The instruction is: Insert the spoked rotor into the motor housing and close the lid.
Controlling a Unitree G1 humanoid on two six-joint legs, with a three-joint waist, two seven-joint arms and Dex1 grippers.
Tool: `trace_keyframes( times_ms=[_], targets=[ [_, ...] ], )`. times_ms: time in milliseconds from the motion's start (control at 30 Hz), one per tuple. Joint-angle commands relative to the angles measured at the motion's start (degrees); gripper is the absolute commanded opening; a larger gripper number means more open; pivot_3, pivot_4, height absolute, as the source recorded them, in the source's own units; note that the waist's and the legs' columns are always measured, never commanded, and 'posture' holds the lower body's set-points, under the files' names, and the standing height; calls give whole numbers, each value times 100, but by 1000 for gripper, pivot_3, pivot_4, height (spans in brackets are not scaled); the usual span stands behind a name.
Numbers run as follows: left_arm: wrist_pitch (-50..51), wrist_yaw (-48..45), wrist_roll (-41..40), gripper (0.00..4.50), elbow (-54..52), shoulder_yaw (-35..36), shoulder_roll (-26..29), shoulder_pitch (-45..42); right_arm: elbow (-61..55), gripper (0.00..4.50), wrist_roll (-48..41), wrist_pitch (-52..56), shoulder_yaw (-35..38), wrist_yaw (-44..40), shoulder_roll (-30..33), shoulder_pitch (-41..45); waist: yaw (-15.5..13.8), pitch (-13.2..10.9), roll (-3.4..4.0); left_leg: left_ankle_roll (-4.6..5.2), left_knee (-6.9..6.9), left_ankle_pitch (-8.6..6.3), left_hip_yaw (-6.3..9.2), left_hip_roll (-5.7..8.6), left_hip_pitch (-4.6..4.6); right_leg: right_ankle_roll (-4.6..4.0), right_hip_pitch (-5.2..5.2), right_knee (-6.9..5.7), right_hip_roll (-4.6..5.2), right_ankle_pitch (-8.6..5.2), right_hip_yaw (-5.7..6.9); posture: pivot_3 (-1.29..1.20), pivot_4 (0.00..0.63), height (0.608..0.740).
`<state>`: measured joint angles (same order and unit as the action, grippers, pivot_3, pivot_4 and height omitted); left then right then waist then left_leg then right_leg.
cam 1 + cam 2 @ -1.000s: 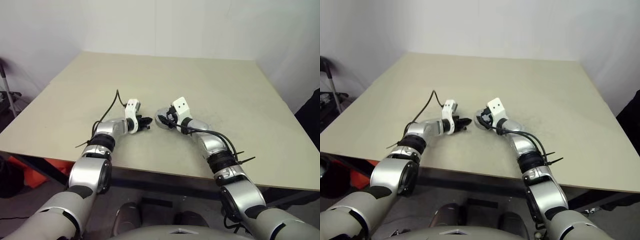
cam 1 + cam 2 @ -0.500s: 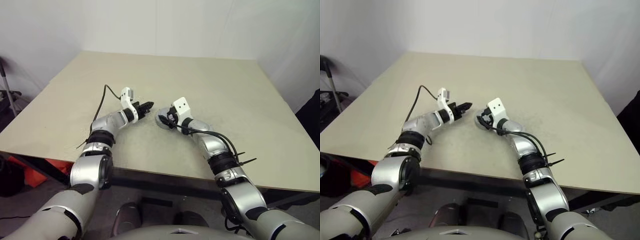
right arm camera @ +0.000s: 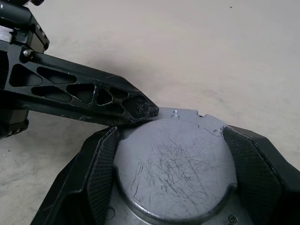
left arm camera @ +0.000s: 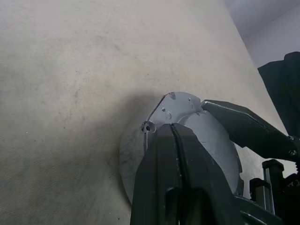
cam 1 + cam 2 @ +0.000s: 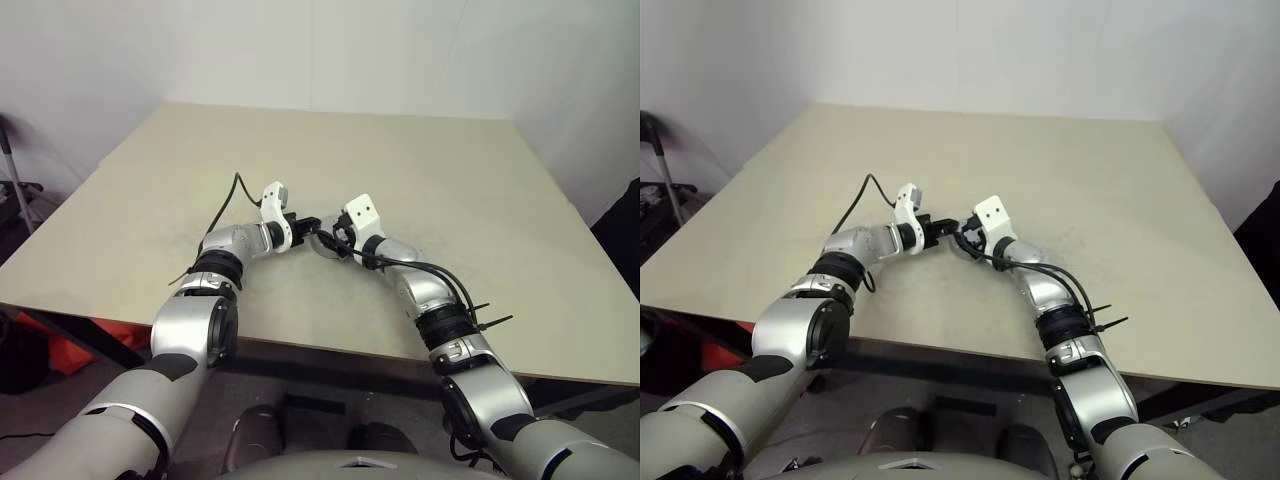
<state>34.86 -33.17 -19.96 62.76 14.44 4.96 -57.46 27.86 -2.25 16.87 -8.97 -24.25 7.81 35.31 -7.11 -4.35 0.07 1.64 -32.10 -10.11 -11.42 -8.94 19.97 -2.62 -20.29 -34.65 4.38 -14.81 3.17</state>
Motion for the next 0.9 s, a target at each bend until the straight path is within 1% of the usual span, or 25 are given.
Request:
trace_keyframes(
  times_ms=[33,67,133,167,200,300,333,367,467,533,667,767,900],
  targets=[
    [73,-55,89,27,36,-91,-7,42,139,3153,40,271,255,257,136,-72,-1,0,0,0,0,0,0,0,1,0,-1,1,0,0,0,0,0,740],
    [78,-73,82,27,22,-91,-10,44,99,3153,-33,310,275,167,135,-76,-1,0,0,0,0,0,0,0,2,0,-1,1,0,0,0,0,0,740],
    [97,-134,67,0,-18,-101,-21,59,-97,3895,-89,307,291,98,164,-107,-6,-1,-1,0,0,0,0,0,4,0,-1,1,0,0,0,0,0,740],
    [107,-165,62,0,-45,-108,-28,70,-299,4090,-84,278,277,63,202,-149,-16,-2,-2,0,1,0,0,0,6,0,-3,2,0,0,0,0,0,740],
    [120,-192,55,0,-69,-111,-32,79,-510,4429,-115,276,288,13,226,-194,-30,-2,-3,0,1,0,0,0,11,0,-4,3,0,0,0,0,0,740],
    [146,-233,50,0,-114,-112,-37,101,-1266,4471,-371,474,403,-190,301,-385,-65,-3,-3,12,1,-7,0,6,28,-2,-4,5,2,2,-1,0,0,740],
    [150,-236,55,0,-121,-114,-41,107,-1485,4471,-422,527,427,-220,333,-459,-68,-2,-4,21,1,-13,0,8,37,-12,-9,4,2,8,-1,0,0,740],
    [152,-242,57,0,-129,-115,-45,112,-1706,4471,-536,642,497,-242,338,-525,-71,-2,-4,29,0,-18,0,9,51,-42,-19,2,2,28,-1,0,0,740],
    [172,-259,57,0,-177,-121,-60,131,-2287,4471,-950,1144,844,-187,325,-652,-68,-1,-3,37,-6,-22,0,10,136,-40,-91,-12,2,35,0,0,0,740],
    [178,-268,55,0,-197,-122,-65,136,-2606,4471,-1205,1472,1099,-145,368,-719,-66,-1,-3,52,-15,-21,1,9,161,-20,-111,-14,2,47,4,0,0,740],
    [165,-349,39,0,-234,-131,-84,141,-3000,4471,-1625,2163,1523,-47,433,-874,-68,-1,-3,65,-33,-44,1,9,177,-20,-114,-7,4,47,5,0,0,740],
    [147,-459,22,0,-290,-143,-104,142,-3078,4471,-1753,2535,1683,92,472,-967,-70,-1,-2,67,-40,-47,1,10,177,-40,-107,-4,7,35,5,0,0,740],
    [119,-609,0,0,-425,-149,-115,157,-3148,4471,-2054,3277,1965,341,423,-1062,-63,-1,-2,55,-45,-49,2,9,169,-40,-98,-5,7,34,5,0,0,740]
  ],
)
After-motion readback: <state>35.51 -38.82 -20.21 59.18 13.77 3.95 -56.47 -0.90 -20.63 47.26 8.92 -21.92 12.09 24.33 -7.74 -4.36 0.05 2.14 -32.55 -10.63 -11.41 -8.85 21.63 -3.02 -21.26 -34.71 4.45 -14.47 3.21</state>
